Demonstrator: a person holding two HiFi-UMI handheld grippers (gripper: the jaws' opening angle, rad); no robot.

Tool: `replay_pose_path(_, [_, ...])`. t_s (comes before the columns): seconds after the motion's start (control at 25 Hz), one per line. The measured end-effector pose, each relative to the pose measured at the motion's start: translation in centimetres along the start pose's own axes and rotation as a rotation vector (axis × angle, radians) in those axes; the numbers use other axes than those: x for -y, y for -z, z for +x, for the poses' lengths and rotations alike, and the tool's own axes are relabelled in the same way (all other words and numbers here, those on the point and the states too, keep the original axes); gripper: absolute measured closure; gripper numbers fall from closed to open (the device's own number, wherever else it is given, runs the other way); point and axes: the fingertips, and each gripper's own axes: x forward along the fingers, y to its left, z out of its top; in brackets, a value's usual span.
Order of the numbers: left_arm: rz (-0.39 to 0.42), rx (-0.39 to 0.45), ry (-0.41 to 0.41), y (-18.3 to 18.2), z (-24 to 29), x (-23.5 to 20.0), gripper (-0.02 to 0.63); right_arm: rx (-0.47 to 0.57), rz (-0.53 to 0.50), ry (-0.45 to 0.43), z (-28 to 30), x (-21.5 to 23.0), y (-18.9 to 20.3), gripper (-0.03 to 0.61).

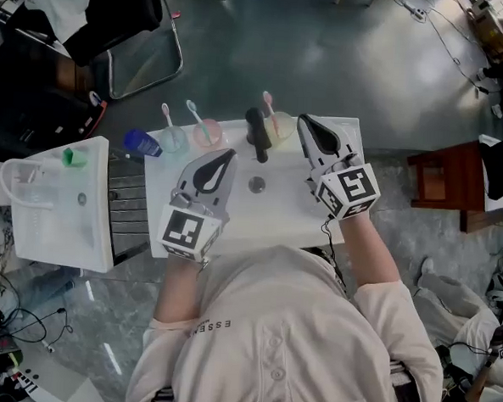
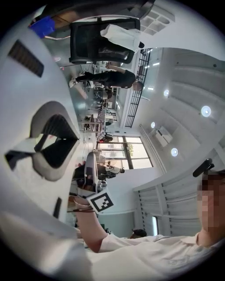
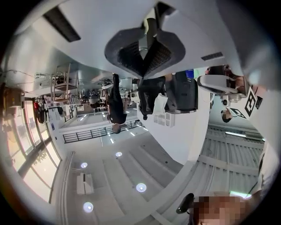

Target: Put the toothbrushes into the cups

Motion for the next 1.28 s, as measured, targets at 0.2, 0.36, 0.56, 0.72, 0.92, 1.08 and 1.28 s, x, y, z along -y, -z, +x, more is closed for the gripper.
replay_pose_path(0.2, [0.02,0.018,-0.006,-1.5,-0.4,-0.8,0.613,0.023,-0.078,-0.005,-1.9,-1.6,-1.5,0.563])
replay_pose_path(0.36, [0.028,0.005,-0.035,-1.9,-0.8,-1.6,0.614,0.028,-0.083,0.011,-3.0,-2.2,-1.8,0.565])
replay_pose_path(0.56, [0.011,0.006,-0.045,-1.8,-1.3,-2.1,0.613,0.018,-0.087,0.024,-3.6,-2.9,-1.6,0.565])
replay_pose_path(0.72, [0.011,0.003,-0.045,-1.8,-1.5,-2.1,0.614,0.01,-0.089,0.014,-3.5,-3.5,-1.5,0.566])
replay_pose_path(0.92, [0.01,-0.001,-0.045,-1.8,-1.6,-2.1,0.613,0.015,-0.088,0.001,-3.4,-3.9,-1.7,0.565])
replay_pose_path(1.08, [0.014,-0.005,-0.041,-2.0,-1.4,-2.2,0.613,0.023,-0.081,0.006,-3.2,-3.8,-2.2,0.565])
replay_pose_path(1.28, [0.016,-0.01,-0.043,-1.9,-1.5,-2.4,0.613,0.033,-0.075,0.005,-2.9,-3.9,-2.4,0.565])
